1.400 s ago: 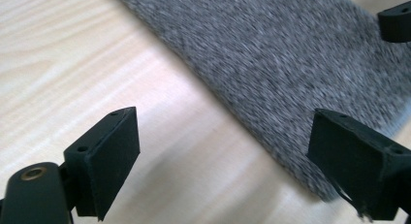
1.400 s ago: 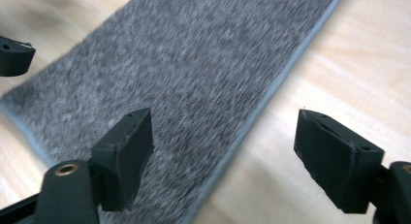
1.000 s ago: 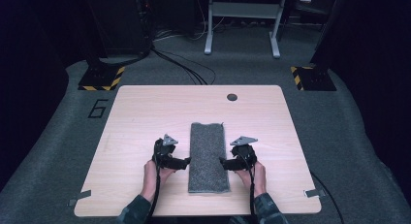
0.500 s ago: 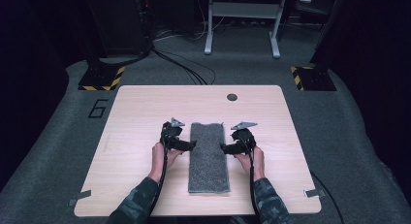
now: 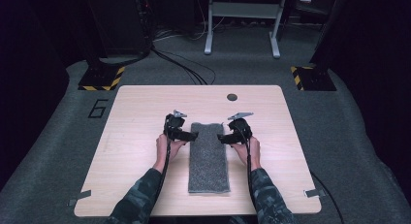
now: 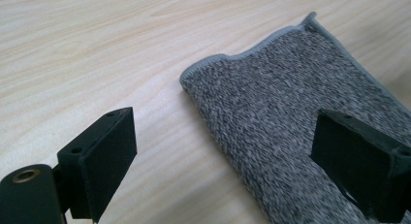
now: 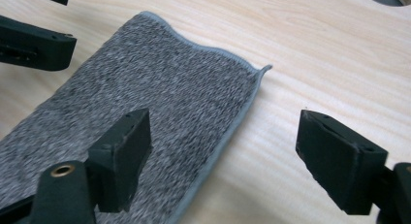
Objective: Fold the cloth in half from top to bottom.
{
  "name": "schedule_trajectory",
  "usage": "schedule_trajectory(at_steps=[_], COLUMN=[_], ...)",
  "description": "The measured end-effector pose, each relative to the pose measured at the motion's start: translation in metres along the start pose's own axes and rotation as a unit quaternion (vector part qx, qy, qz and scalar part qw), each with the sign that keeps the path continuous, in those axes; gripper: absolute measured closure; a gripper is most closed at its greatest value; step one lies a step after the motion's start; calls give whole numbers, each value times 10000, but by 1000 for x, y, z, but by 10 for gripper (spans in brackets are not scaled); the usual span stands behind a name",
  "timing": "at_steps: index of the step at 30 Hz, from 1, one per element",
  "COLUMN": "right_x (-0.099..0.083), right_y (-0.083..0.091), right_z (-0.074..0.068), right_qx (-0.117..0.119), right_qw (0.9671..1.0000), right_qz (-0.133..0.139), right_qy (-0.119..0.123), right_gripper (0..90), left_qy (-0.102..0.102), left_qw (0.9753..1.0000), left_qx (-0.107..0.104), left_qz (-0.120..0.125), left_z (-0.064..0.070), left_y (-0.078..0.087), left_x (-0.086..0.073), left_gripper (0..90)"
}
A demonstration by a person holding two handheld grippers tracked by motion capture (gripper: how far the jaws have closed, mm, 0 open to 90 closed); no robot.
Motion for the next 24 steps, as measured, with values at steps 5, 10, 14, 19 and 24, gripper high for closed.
schedule_trajectory(at_steps=[5, 10, 14, 19, 24], right_x=[8, 13, 21, 27, 28], right_y=[-11, -28, -43, -56, -61], right_z=[6, 12, 17, 22, 18], right_qx=[-54, -106, -149, -363, -297], right_qw=[9999, 9994, 9989, 9979, 9983], right_qz=[-43, -164, -232, -371, -390], right_qy=[-90, -288, -375, -389, -323], right_gripper=[221, 265, 324, 424, 554], left_qy=[101, 336, 361, 208, -18], left_qw=[9999, 9992, 9990, 9992, 9991], left_qx=[45, 206, 269, 324, 383], left_qz=[13, 116, -13, -147, -167], left_z=[-2, -9, -13, -11, -5], left_y=[-11, -23, -32, -40, -42], left_x=[3, 8, 11, 11, 13], left_gripper=[113, 180, 252, 380, 533])
Point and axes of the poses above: each handheld gripper's, and its own axes: y roughly backward along the jaws, x roughly out of its top, z roughly to its right, the point moved 3 cm from there along -y, roughly forward along the jaws, and after that the axes turned 7 degrees about -z, right-handed, at the moved point
